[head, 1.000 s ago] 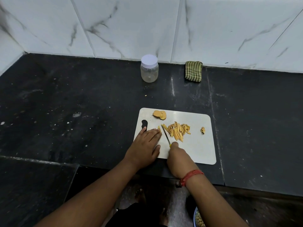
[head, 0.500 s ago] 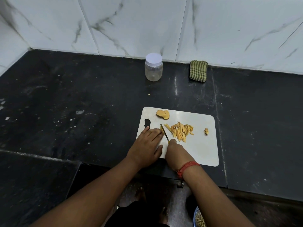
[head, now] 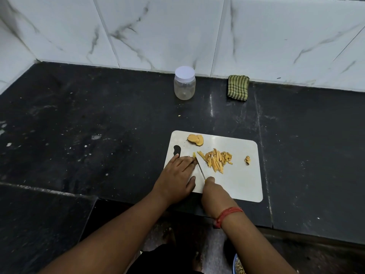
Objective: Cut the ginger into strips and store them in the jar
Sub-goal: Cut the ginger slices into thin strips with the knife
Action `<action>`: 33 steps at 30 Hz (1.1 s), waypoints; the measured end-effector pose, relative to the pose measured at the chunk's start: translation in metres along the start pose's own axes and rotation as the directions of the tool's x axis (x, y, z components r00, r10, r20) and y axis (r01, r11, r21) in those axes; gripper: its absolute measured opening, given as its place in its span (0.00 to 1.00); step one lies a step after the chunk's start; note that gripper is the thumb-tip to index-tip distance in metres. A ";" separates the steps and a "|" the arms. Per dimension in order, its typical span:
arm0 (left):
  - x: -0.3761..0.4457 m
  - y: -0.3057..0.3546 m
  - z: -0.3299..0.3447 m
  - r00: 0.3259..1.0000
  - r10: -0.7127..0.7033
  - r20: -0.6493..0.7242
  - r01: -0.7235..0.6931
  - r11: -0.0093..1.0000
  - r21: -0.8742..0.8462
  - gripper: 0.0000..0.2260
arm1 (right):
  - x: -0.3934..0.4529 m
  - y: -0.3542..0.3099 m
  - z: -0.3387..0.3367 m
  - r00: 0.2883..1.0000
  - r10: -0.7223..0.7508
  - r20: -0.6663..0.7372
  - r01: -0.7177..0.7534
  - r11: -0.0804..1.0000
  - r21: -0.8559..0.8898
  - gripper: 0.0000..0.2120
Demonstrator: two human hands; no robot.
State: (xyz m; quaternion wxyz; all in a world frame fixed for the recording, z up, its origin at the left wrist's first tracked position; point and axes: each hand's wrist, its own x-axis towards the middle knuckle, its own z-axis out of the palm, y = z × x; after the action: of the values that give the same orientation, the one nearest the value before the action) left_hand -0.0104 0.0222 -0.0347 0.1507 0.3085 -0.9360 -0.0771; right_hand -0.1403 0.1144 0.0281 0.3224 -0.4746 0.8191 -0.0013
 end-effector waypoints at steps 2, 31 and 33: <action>0.001 0.000 -0.001 1.000 -0.002 0.000 0.002 1.000 0.007 0.23 | -0.009 0.006 0.004 0.999 -0.034 0.008 0.034 0.999 -0.013 0.15; 0.000 -0.002 -0.002 1.000 -0.005 0.019 0.006 1.000 -0.014 0.22 | 0.007 -0.010 -0.012 1.000 -0.021 -0.007 0.022 0.999 0.036 0.13; 0.000 -0.002 -0.001 1.000 -0.008 0.014 0.008 1.000 -0.016 0.22 | 0.010 -0.013 -0.013 1.000 -0.011 0.006 0.010 0.999 0.048 0.14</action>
State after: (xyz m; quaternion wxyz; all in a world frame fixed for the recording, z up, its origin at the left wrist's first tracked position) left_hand -0.0084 0.0203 -0.0341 0.1463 0.3106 -0.9351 -0.0874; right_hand -0.1405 0.0956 0.0366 0.3364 -0.4710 0.8152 -0.0211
